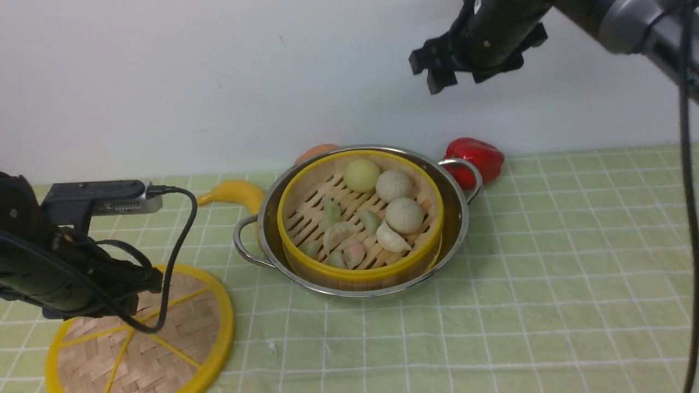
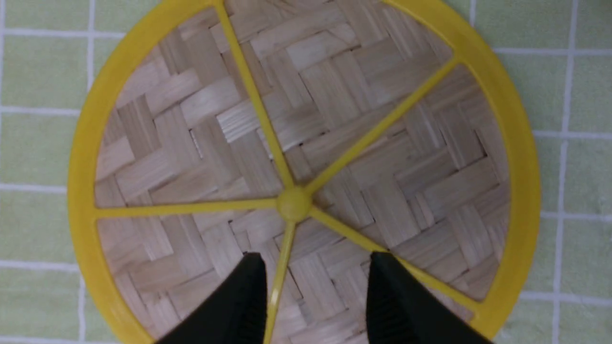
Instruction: Place the steamer in the pot on the green tablecloth, and put the lid on the steamer.
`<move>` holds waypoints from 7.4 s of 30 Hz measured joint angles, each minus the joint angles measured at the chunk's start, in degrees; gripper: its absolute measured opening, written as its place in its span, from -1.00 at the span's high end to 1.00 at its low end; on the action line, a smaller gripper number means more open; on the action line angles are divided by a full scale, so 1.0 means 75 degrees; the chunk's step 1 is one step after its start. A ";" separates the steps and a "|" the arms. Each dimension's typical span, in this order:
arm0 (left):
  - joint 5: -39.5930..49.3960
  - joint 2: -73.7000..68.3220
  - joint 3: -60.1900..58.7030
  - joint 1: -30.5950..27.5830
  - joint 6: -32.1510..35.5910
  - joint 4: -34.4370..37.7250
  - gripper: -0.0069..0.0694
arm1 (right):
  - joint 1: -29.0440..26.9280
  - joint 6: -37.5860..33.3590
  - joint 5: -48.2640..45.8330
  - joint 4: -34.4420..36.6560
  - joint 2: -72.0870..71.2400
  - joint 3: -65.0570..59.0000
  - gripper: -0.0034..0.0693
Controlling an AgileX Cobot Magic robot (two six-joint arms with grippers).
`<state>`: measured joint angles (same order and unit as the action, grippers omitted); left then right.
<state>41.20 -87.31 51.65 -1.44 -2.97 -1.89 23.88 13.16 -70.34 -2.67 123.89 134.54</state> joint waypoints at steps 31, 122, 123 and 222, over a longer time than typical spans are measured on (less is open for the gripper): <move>-0.0931 -0.1433 0.0091 0.0000 0.0133 -0.0027 0.47 | -0.0007 0.1696 -0.0077 -0.0357 -1.3476 -1.0244 -0.47; 0.3526 -0.5747 0.9599 0.4146 0.1290 -0.0803 0.50 | -0.0007 0.2211 -0.0056 0.0311 -1.5126 -1.0634 0.05; 0.3526 -0.5747 0.9599 0.4146 0.1290 -0.0803 0.50 | -0.0007 0.2211 -0.0056 0.0311 -1.5126 -1.0634 0.05; -0.0820 0.5657 -0.2744 0.4146 0.0396 0.0195 0.84 | -0.0007 0.0397 0.1791 -0.0608 -1.5106 -1.3293 0.95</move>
<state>35.05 -44.87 31.07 29.65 0.00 -0.42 23.83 16.13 -56.91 -7.23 10.60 34.84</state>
